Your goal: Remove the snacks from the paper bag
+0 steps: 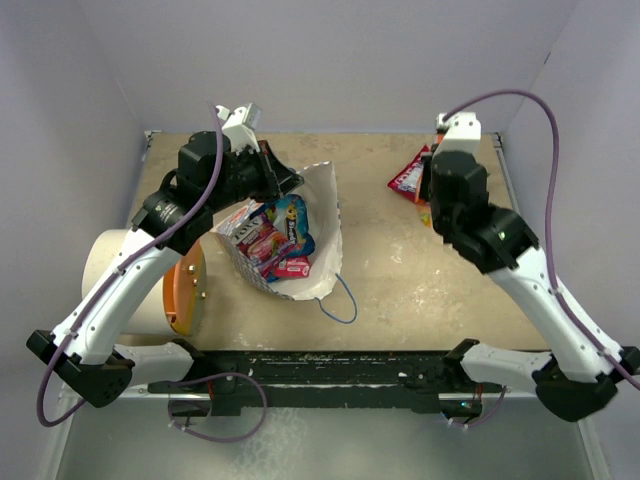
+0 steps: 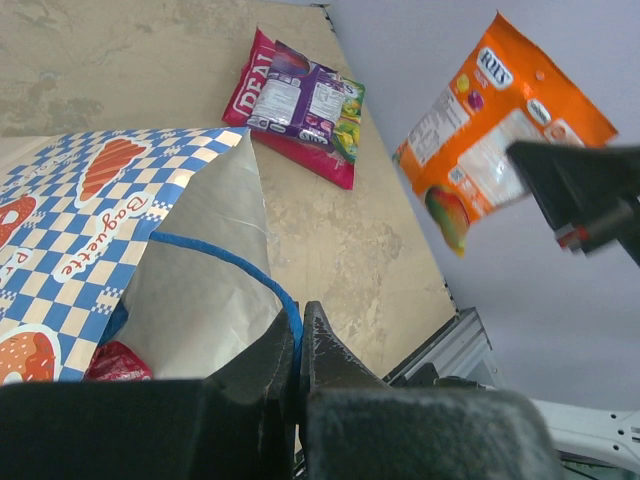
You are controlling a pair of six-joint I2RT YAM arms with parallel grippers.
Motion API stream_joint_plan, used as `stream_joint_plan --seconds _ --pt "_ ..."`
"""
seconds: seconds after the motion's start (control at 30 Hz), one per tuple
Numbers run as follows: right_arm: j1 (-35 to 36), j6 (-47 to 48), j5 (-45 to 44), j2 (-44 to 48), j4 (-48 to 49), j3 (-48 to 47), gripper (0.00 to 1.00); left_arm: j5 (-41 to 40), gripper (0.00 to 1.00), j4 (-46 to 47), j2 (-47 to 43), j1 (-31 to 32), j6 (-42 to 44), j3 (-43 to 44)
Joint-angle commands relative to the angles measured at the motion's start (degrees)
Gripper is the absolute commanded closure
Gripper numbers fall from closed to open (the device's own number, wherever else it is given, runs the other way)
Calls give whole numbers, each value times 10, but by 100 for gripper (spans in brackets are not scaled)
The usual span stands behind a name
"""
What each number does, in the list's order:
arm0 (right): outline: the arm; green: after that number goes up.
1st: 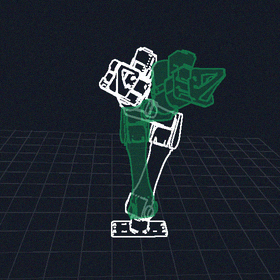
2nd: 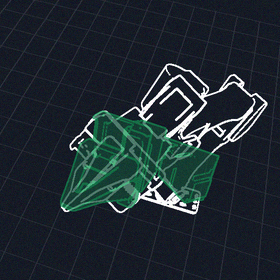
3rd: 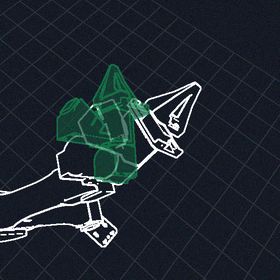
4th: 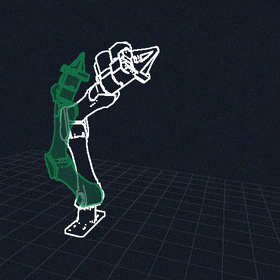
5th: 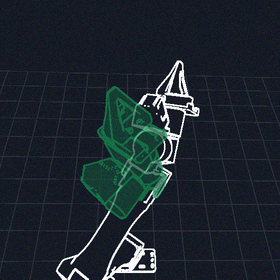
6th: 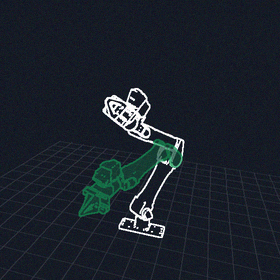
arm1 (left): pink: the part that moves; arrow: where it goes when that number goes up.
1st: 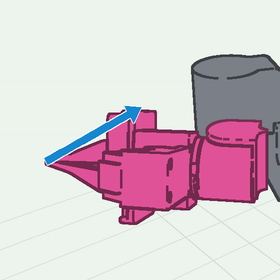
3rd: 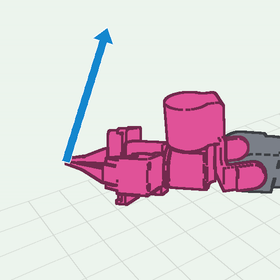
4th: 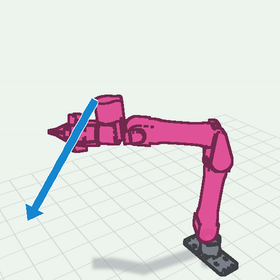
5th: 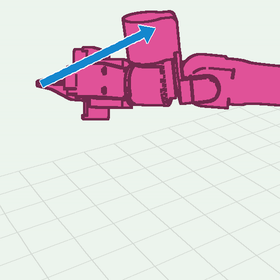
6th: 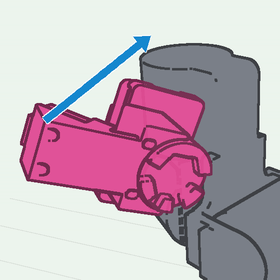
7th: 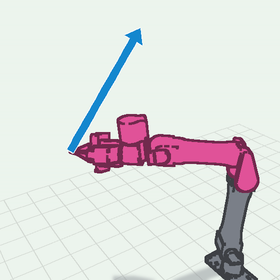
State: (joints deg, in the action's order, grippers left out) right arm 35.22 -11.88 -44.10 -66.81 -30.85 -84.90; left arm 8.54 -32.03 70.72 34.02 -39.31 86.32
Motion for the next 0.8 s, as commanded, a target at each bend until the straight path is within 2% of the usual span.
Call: stream_joint_plan --seconds 0.0,0.2,0.43,0.6,0.77 --pt "-91 -25 -47 -93 12 -86 100 19 100 23 6 1 -11 18" --pt "-180 -17 -62 -239 -9 -162 100 67 100 13 22 1 -6 33" --pt "-226 -3 -128 -345 -42 -215 100 91 100 -4 31 0 22 51" --pt "-232 61 -162 -380 27 -189 100 90 100 -21 25 1 48 54" --pt "-240 111 -187 -446 65 -214 100 89 100 -48 19 0 69 61"
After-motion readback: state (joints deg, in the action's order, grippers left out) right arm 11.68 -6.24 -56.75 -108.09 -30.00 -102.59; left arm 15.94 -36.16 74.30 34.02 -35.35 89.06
